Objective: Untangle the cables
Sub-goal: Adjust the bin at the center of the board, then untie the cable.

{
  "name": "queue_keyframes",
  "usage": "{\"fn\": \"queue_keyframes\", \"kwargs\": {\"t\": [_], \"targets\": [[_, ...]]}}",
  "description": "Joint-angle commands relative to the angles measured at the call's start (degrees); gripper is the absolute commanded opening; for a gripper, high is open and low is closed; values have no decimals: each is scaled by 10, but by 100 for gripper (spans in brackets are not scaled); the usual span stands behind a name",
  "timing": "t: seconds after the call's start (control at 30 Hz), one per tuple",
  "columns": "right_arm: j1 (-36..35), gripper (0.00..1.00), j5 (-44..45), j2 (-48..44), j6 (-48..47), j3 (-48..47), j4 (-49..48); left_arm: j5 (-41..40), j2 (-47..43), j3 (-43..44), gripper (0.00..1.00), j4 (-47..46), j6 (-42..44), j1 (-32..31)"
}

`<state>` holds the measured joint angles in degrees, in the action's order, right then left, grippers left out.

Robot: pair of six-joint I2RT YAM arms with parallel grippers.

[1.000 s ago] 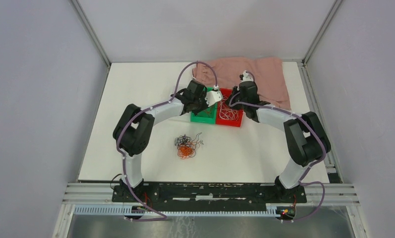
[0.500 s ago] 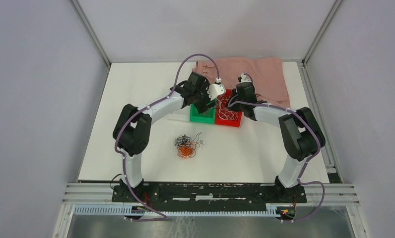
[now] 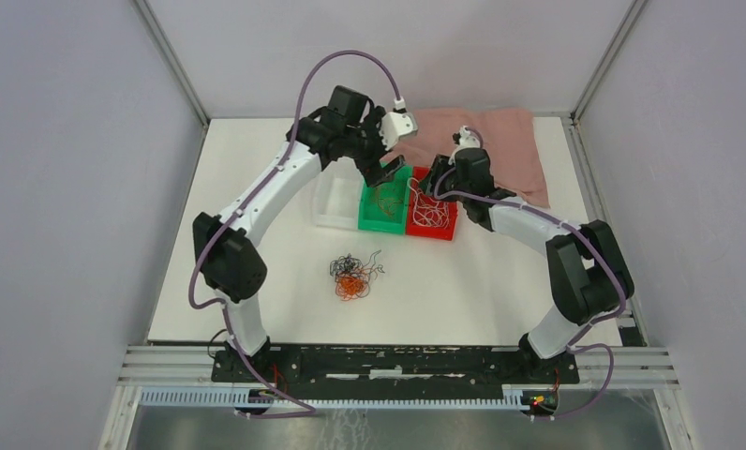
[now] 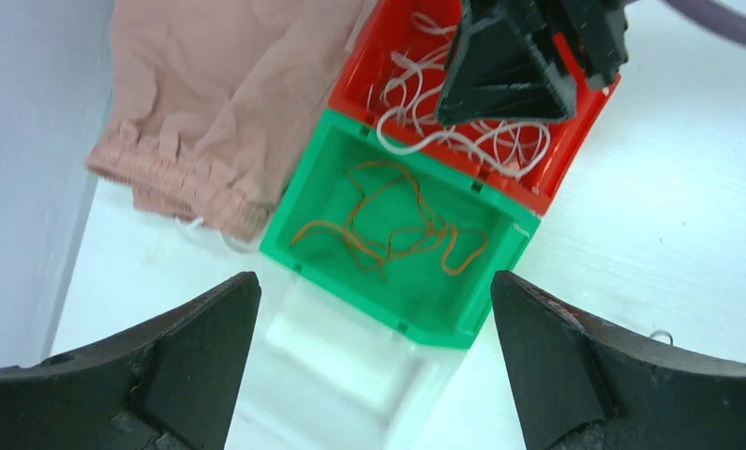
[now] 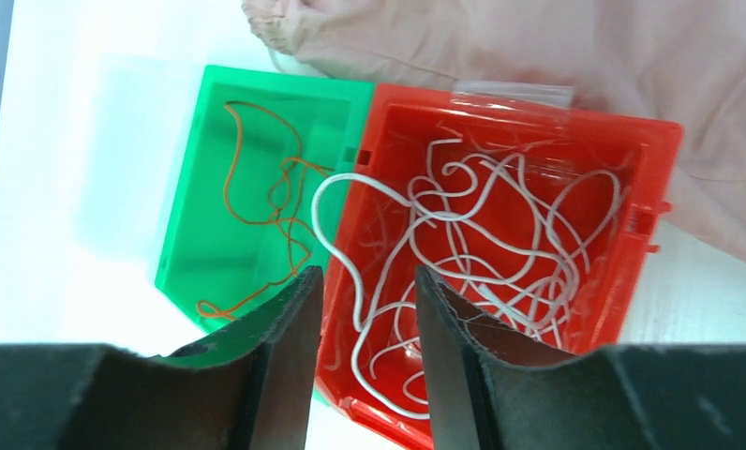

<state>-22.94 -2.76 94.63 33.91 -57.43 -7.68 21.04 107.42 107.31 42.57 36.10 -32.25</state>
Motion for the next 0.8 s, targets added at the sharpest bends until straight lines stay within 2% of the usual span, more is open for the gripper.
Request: {"fn": "queue_keyframes", "kwargs": {"t": [0.0,0.17,0.4,0.53,0.77], "targets": [[-23,50,-40,4,-21,-7,-46,27,-49,-13,100,74,2,51],[-40,48,-37,37,-21,-35,-38,30,-106,-125,98,51,8,113],[-39,31,-26,56,-13,-45,-31,-14,-172,-292,93,-60,42,164],[-39,23,-21,50,-12,-39,-32,-37,-169,-328,90,-119,41,173],[-33,19,-2,52,-9,-33,-29,-65,-143,-348,86,-186,39,180]]}}
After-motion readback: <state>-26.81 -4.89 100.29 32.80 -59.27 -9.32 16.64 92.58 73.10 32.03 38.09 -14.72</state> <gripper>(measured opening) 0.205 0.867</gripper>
